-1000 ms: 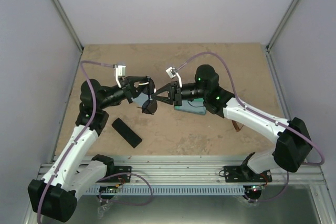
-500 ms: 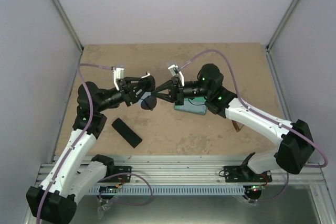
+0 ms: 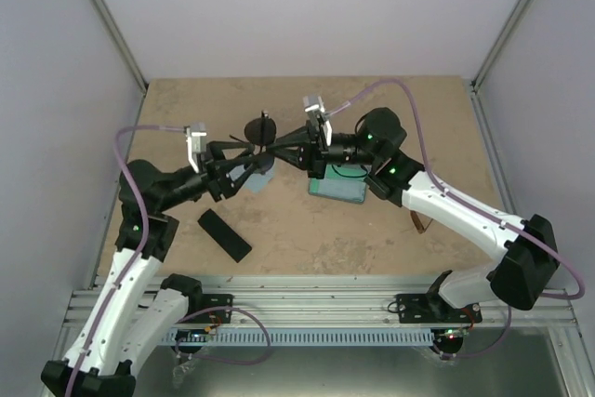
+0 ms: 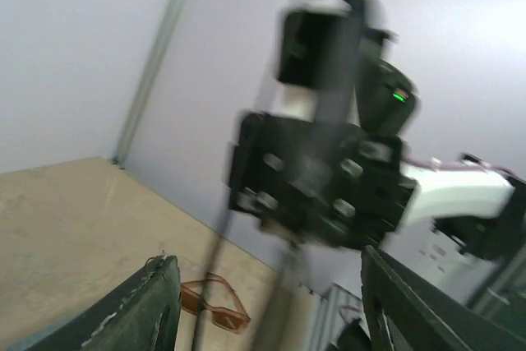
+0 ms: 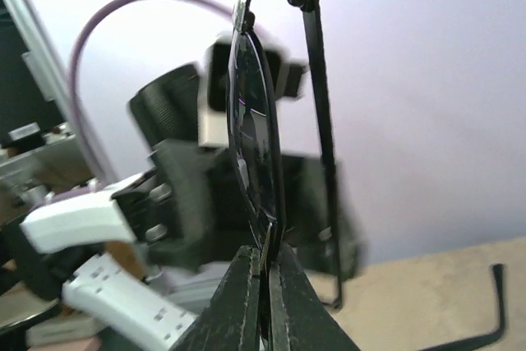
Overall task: Organize the sunglasses
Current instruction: Fold the sunglasses.
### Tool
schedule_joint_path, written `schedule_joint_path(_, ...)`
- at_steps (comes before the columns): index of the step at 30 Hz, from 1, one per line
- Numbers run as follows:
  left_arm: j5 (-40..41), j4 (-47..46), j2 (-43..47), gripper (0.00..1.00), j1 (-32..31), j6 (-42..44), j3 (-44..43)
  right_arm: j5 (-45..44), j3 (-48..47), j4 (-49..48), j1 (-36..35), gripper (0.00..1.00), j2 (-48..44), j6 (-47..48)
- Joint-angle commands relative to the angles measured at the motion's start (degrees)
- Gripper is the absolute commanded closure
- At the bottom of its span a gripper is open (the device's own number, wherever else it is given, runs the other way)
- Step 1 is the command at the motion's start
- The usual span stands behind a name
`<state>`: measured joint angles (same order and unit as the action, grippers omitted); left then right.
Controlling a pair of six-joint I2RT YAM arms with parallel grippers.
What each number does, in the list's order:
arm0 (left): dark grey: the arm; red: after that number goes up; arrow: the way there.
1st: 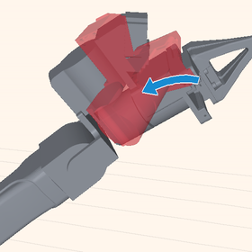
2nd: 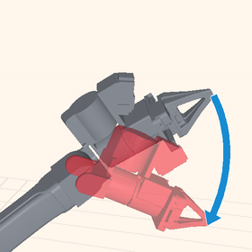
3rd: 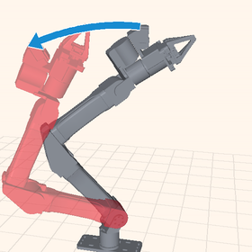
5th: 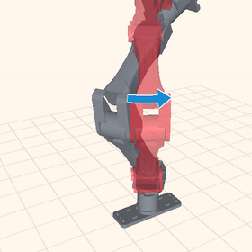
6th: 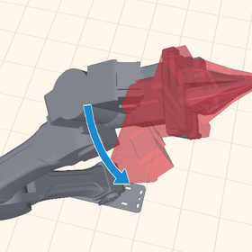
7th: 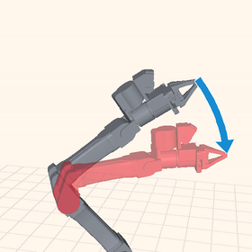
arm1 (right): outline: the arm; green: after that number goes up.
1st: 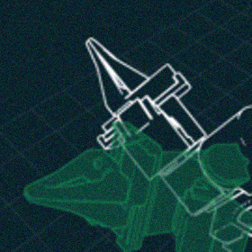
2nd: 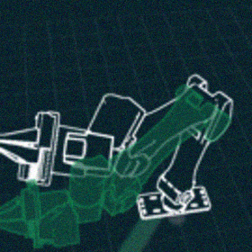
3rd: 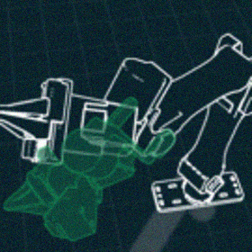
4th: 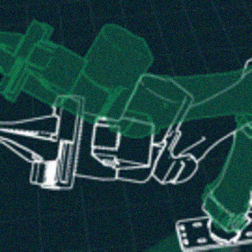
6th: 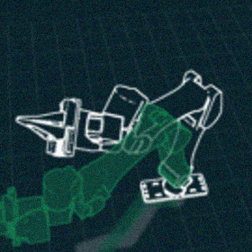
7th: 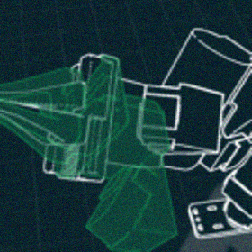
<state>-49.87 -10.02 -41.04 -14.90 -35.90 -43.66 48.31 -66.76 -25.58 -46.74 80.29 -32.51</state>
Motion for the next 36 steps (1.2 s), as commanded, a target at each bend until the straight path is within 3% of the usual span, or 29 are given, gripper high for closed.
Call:
schedule_joint_path(1,-4.4,1.9,4.0,0.38,-0.9,1.9,-1.8,-8.4,-3.2,-5.5,0.6,1.0,-0.7,6.5)
schedule_joint_path(7,0.5,8.3,7.0,0.37,-0.9,1.9,-2.5,-10.6,-4.6,-8.9,0.6,0.99,-2.0,13.9)
schedule_joint_path(18,2.0,6.5,8.1,0.37,-0.9,-2.6,-1.2,-10.8,-5.6,-13.2,0.6,0.99,-4.2,18.1)
schedule_joint_path(25,12.6,9.1,3.2,0.38,-0.9,-6.6,-3.1,-2.0,-4.8,-17.1,0.5,0.99,-5.8,13.3)
schedule_joint_path(31,9.6,5.1,-4.7,0.38,-0.9,-10.1,-8.4,2.8,-3.2,-16.9,-1.0,1.0,-6.5,11.5)
schedule_joint_path(36,4.7,-3.2,-5.4,0.37,-0.9,-12.5,-9.4,1.7,-2.2,-14.4,-1.3,1.0,-6.3,11.4)
